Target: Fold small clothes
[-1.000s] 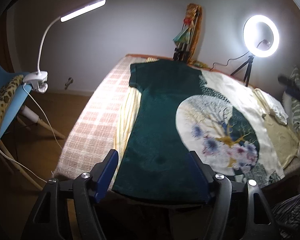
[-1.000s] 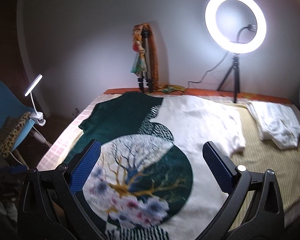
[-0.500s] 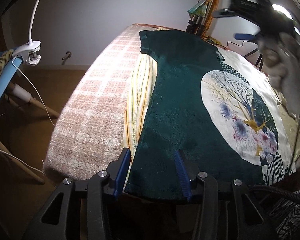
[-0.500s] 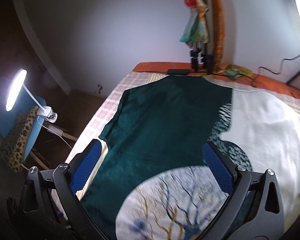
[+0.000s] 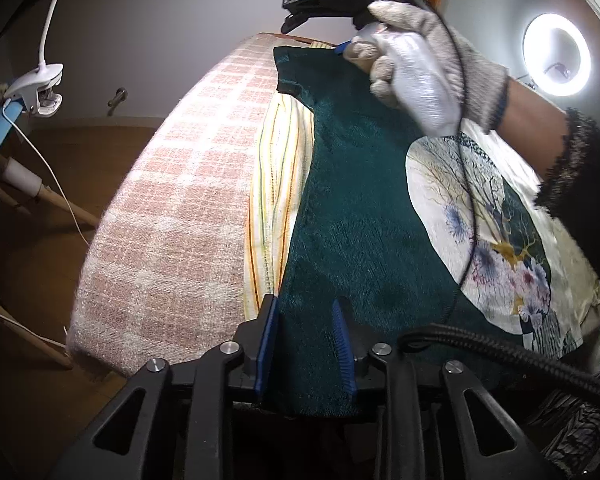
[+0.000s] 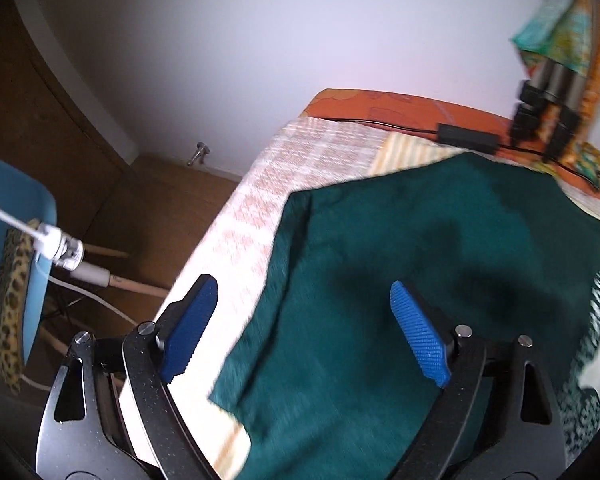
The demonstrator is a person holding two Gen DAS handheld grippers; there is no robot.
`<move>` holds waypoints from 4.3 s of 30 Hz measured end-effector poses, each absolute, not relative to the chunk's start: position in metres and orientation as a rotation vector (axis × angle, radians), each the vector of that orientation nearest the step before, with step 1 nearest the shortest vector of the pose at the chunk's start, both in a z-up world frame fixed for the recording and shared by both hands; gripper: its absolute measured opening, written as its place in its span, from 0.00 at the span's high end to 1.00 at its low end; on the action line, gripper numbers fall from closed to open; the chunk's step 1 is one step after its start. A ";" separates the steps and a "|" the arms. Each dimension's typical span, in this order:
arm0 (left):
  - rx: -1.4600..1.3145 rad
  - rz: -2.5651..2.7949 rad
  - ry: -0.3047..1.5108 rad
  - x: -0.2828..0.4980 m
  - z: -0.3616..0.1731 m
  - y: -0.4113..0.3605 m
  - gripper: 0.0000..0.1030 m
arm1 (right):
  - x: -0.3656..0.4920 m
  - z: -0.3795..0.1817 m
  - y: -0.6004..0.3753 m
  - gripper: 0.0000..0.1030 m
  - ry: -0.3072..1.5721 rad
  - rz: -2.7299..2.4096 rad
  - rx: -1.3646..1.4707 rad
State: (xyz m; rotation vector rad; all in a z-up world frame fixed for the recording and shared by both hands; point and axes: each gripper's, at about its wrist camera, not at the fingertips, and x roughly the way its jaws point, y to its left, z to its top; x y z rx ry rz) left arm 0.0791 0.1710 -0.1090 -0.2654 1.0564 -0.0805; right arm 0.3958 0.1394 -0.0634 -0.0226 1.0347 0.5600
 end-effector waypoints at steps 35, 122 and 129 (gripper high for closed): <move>-0.181 -0.210 0.927 0.071 -0.082 0.147 1.00 | 0.452 -0.079 0.134 0.96 1.016 0.550 -0.007; 0.236 -0.387 0.798 0.011 -0.090 0.011 0.46 | 0.198 0.010 -0.332 0.37 0.887 0.448 0.336; 0.294 -0.552 0.942 -0.034 -0.122 -0.003 0.60 | 0.146 -0.003 -0.287 0.37 0.927 0.576 0.231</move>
